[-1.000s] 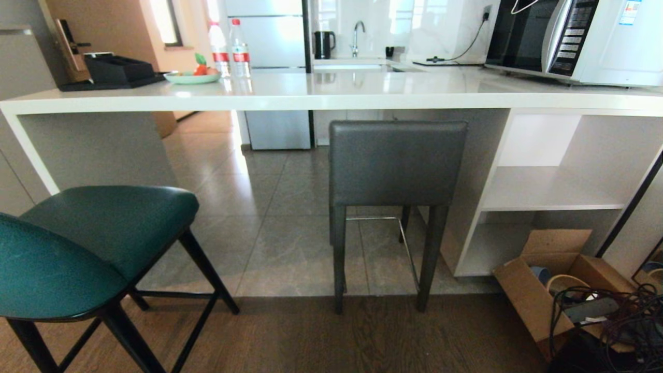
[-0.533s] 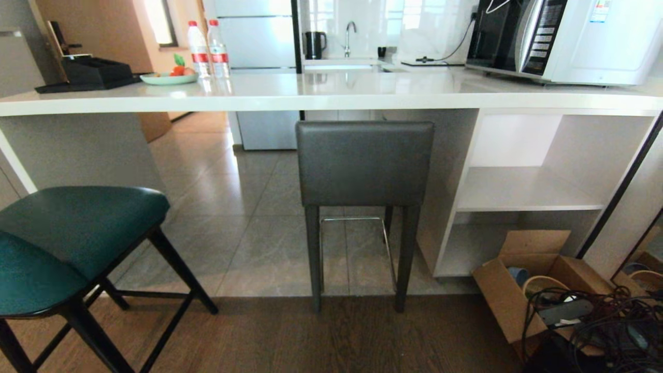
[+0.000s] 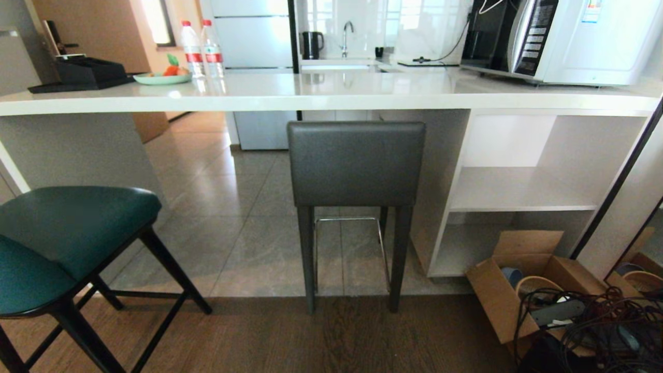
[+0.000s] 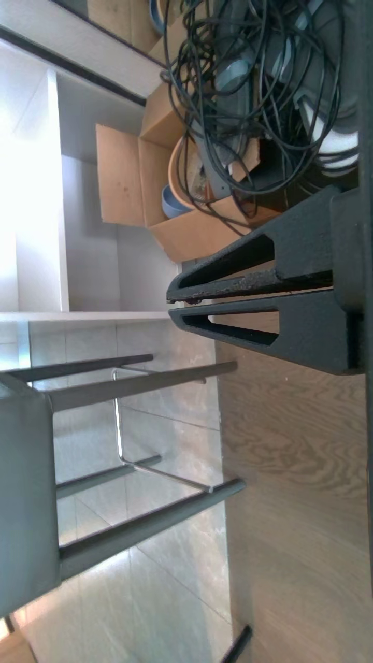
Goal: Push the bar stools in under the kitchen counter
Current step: Pull the gray chair out from under the dining table
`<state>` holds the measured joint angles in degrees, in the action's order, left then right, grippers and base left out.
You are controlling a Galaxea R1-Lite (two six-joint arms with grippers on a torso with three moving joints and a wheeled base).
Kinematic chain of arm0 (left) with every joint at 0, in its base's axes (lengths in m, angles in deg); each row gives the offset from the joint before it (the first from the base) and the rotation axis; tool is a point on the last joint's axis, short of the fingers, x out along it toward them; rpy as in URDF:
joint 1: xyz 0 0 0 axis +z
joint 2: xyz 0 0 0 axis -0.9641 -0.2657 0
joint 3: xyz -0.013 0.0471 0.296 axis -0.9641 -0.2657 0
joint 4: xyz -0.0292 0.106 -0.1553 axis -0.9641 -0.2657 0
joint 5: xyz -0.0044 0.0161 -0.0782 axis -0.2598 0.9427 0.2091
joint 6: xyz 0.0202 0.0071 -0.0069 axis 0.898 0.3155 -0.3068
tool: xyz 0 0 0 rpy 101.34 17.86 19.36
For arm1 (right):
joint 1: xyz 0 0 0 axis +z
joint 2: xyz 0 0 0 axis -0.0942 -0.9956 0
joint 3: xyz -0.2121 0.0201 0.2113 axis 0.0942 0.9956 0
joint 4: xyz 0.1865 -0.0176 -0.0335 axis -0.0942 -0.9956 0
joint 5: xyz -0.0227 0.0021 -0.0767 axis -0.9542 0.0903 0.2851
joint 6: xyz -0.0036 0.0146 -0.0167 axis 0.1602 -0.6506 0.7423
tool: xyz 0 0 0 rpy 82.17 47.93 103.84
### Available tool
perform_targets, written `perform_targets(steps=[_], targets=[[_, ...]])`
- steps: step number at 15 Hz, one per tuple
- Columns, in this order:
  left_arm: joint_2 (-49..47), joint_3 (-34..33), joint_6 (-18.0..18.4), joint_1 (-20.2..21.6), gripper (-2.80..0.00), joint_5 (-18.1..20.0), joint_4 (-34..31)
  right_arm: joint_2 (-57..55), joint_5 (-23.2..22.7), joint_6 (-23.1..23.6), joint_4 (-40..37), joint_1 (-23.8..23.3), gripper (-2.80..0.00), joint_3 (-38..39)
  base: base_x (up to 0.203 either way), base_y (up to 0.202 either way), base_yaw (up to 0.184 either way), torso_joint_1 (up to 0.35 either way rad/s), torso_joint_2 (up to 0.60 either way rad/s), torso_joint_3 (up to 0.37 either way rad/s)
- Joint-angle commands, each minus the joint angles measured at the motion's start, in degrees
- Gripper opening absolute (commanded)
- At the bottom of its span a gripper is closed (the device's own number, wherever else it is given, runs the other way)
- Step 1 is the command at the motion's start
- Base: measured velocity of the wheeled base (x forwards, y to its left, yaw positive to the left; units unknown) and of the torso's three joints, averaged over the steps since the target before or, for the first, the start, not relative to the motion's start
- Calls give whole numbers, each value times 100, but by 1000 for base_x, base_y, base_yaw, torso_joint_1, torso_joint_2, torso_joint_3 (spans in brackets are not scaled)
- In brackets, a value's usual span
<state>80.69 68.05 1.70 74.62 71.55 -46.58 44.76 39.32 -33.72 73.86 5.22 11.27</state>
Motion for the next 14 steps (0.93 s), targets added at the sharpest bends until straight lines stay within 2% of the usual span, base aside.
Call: perform_targets(steps=[1, 7, 14], targets=[[1, -18, 0, 6, -280, 0, 6, -9, 5, 0, 0, 1, -280, 26, 0, 0, 0, 0, 0, 0], [-6, -18, -9, 6, -280, 0, 6, -9, 10, -13, 0, 1, -280, 26, 11, 0, 0, 0, 0, 1], [-7, -18, -9, 6, -280, 0, 6, -9, 10, -17, 0, 1, -280, 26, 189, 0, 1, 3, 3, 3]])
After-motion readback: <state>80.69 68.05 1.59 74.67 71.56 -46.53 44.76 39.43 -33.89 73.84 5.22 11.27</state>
